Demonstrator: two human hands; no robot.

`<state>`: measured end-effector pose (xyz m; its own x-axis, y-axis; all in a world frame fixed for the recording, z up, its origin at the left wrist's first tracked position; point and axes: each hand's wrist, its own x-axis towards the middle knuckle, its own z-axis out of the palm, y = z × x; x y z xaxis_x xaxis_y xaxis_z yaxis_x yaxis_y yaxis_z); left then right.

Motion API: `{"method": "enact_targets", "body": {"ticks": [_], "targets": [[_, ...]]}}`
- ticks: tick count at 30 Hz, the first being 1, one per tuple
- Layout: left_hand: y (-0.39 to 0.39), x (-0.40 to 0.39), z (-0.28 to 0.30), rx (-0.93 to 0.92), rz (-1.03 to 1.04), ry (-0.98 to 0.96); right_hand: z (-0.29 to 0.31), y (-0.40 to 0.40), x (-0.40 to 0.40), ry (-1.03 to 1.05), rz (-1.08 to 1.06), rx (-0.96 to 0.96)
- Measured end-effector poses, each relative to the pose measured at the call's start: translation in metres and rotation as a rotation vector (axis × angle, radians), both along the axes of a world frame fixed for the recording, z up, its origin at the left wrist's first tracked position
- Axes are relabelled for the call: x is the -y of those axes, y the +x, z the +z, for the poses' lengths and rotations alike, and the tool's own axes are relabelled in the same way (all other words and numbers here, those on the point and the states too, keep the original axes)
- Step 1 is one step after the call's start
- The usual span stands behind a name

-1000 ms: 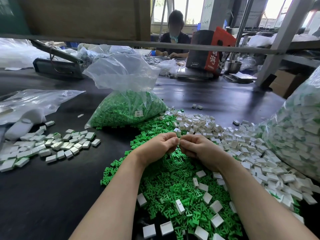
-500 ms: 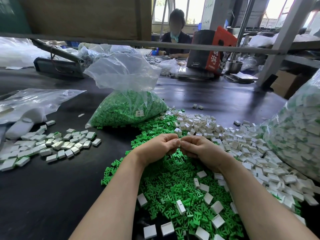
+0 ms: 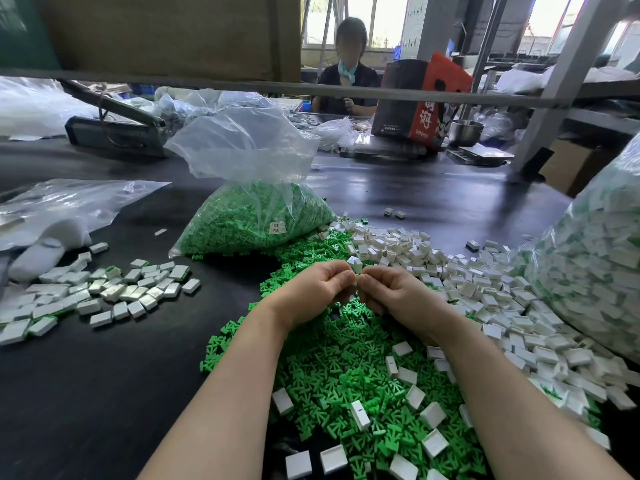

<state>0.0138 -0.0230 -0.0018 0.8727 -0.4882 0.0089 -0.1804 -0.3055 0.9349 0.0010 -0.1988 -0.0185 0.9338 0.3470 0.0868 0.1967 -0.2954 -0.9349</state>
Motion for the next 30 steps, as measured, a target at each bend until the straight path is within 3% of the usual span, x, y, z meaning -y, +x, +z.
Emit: {"method": "enact_targets", "body": {"ticks": [12, 18, 30], "targets": [[0.004, -0.002, 0.011, 0.24, 0.211, -0.146, 0.016, 0.0, -0.006, 0.234, -0.078, 0.092], [0.004, 0.011, 0.013, 0.394, 0.323, -0.219, 0.019, 0.0, -0.011, 0.281, -0.11, -0.098], [-0.001, 0.021, 0.018, 0.376, 0.324, -0.277, 0.016, 0.003, -0.015, 0.703, -0.043, -0.251]]}}
